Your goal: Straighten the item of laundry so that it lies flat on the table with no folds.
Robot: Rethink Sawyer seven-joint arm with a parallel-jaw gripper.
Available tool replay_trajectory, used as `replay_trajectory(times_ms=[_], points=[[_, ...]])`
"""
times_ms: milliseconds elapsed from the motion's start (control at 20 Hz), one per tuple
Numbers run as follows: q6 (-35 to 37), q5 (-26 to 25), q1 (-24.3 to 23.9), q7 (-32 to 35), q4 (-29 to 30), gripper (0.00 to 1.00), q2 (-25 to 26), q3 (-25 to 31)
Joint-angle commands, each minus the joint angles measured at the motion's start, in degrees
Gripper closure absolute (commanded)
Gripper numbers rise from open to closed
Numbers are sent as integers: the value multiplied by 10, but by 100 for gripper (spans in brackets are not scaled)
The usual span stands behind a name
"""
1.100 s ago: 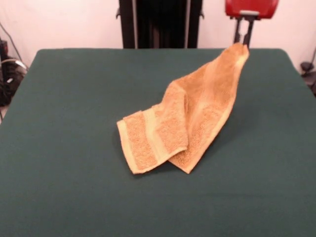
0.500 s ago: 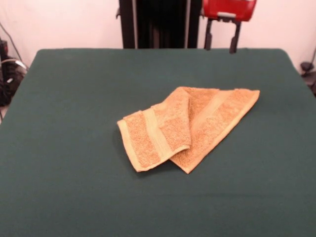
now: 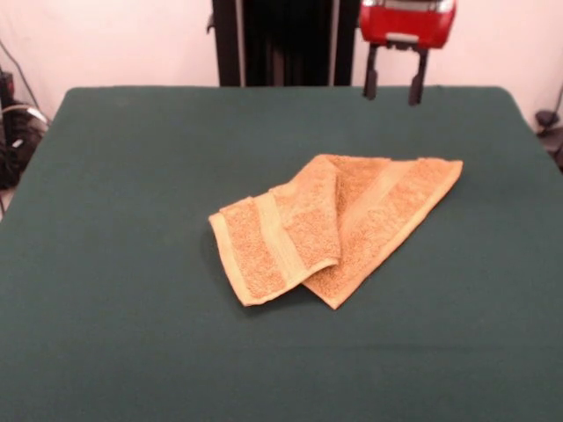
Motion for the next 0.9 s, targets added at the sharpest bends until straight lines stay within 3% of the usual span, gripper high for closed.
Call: replay_trajectory(times_ms=[50,500,900], points=[[6,-12,-14,42,-108,0,100,32],[99,-73,-93,-39,-227,0,147,86],[110,-115,-134,-35,-259,0,170,134]])
